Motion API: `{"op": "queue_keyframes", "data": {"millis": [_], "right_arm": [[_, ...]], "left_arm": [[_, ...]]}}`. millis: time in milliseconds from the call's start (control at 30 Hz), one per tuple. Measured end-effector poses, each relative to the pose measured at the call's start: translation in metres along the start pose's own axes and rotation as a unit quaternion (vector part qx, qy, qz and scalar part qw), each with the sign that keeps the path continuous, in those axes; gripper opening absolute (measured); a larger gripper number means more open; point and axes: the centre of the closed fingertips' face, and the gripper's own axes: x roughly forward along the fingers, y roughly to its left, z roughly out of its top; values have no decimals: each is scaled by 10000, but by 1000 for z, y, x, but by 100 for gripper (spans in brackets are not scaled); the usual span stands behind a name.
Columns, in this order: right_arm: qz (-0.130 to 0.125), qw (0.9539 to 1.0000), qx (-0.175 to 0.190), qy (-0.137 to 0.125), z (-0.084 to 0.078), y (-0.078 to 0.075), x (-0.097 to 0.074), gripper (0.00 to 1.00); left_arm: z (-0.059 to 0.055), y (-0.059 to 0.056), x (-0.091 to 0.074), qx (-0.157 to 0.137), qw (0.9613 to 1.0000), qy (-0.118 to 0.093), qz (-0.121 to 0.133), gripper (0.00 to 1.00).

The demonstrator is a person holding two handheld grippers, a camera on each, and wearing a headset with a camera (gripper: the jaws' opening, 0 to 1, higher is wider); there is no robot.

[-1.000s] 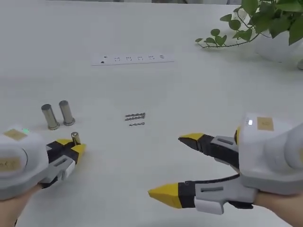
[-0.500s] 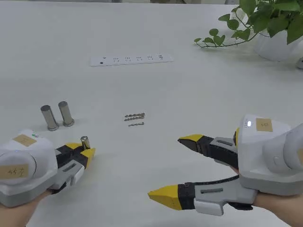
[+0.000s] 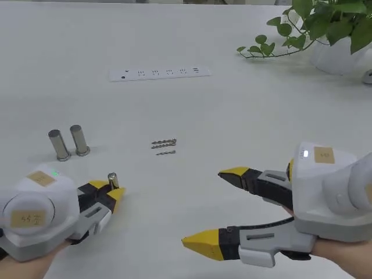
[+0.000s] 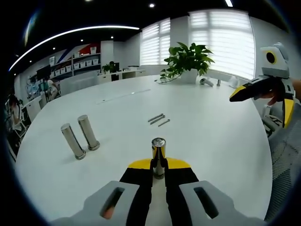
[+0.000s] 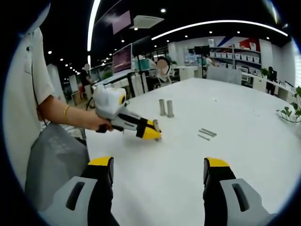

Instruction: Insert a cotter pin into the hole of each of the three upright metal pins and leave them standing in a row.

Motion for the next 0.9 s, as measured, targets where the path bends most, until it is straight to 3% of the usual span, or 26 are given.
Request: {"op": "queue_keyframes", "data": {"millis": [267, 900], "right_arm": [[13, 10000, 45, -1, -2, 0, 0, 79], [21, 9999, 119, -38, -3, -1, -1, 82]], "left_arm": [[-1, -6, 4, 63, 9999, -20, -77, 7], [-3, -4, 5, 39, 10000, 8, -27, 12]]}}
